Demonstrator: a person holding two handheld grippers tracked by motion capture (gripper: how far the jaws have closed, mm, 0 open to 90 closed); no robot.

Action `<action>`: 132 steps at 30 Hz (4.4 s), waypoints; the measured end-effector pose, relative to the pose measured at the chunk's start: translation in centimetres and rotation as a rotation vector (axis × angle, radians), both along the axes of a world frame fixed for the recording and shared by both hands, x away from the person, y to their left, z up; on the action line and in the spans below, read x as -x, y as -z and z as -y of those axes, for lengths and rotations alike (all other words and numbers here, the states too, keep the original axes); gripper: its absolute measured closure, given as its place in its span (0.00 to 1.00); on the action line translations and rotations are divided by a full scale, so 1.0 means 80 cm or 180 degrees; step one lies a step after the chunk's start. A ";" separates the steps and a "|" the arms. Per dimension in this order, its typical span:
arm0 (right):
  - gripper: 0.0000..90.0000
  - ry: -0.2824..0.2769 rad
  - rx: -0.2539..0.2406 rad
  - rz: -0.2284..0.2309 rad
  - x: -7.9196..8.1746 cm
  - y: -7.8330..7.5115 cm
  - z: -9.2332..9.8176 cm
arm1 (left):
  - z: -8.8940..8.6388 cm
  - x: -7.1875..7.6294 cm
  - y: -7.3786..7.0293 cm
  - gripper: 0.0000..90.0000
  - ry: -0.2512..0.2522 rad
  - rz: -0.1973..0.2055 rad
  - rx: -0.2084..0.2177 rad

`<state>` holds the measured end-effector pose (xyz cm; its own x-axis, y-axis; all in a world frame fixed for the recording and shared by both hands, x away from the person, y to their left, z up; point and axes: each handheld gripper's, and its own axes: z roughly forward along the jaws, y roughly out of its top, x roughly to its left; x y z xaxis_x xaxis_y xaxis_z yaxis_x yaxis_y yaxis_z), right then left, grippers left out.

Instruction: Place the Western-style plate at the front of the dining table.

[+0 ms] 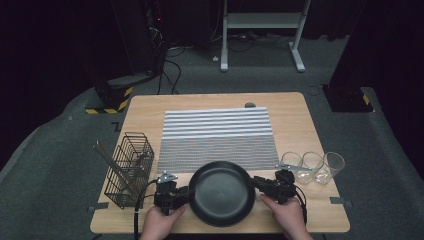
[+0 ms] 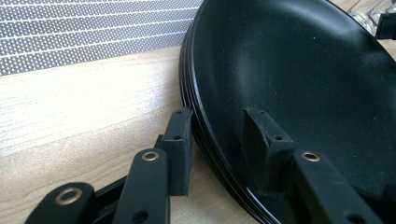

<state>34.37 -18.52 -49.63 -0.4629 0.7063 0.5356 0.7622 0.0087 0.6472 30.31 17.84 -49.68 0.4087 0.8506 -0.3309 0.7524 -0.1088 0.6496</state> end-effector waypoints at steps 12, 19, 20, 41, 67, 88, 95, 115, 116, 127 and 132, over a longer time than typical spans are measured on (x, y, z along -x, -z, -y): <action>0.71 0.0037 0.0009 -0.0155 -0.005 -0.002 -0.003 | 0.003 -0.004 -0.001 0.72 0.0009 0.0079 -0.0091; 0.71 0.0083 0.0171 -0.0274 -0.010 -0.006 -0.014 | 0.005 -0.002 0.000 0.71 -0.0045 0.0106 -0.0060; 0.72 0.0075 0.0189 -0.0272 -0.011 -0.006 -0.015 | 0.004 -0.001 0.000 0.71 -0.0037 0.0108 -0.0072; 0.80 0.0100 -0.0157 -0.0429 -0.003 0.005 0.003 | 0.005 -0.001 -0.001 0.68 -0.0015 -0.0025 -0.0071; 0.82 0.0198 -0.0261 -0.0509 -0.001 0.008 0.006 | -0.007 -0.001 -0.002 0.74 0.0040 -0.0054 0.0096; 0.85 0.0292 -0.0400 -0.0607 -0.003 0.011 0.007 | -0.011 -0.002 0.002 0.75 0.0004 -0.0090 0.0220; 0.87 0.0343 -0.0411 -0.0566 -0.006 0.013 0.003 | -0.009 -0.003 0.002 0.75 -0.0036 -0.0071 0.0222; 0.95 0.0372 -0.0238 -0.0367 -0.018 0.013 -0.009 | -0.004 -0.011 0.000 0.78 -0.0082 -0.0003 0.0136; 0.95 0.0372 -0.0238 -0.0367 -0.018 0.013 -0.009 | -0.004 -0.011 0.000 0.77 -0.0082 -0.0003 0.0136; 0.95 0.0370 -0.0224 -0.0265 -0.023 0.010 -0.008 | 0.000 -0.020 -0.002 0.77 -0.0098 0.0007 0.0083; 0.95 0.0392 -0.0202 -0.0218 -0.024 0.007 -0.009 | 0.001 -0.024 -0.002 0.77 -0.0103 0.0015 0.0080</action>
<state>36.33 -17.83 -50.19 -0.3356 0.7191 0.6085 0.7974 -0.1270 0.5899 32.19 17.75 -49.54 0.3825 0.8549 -0.3505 0.7523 -0.0680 0.6553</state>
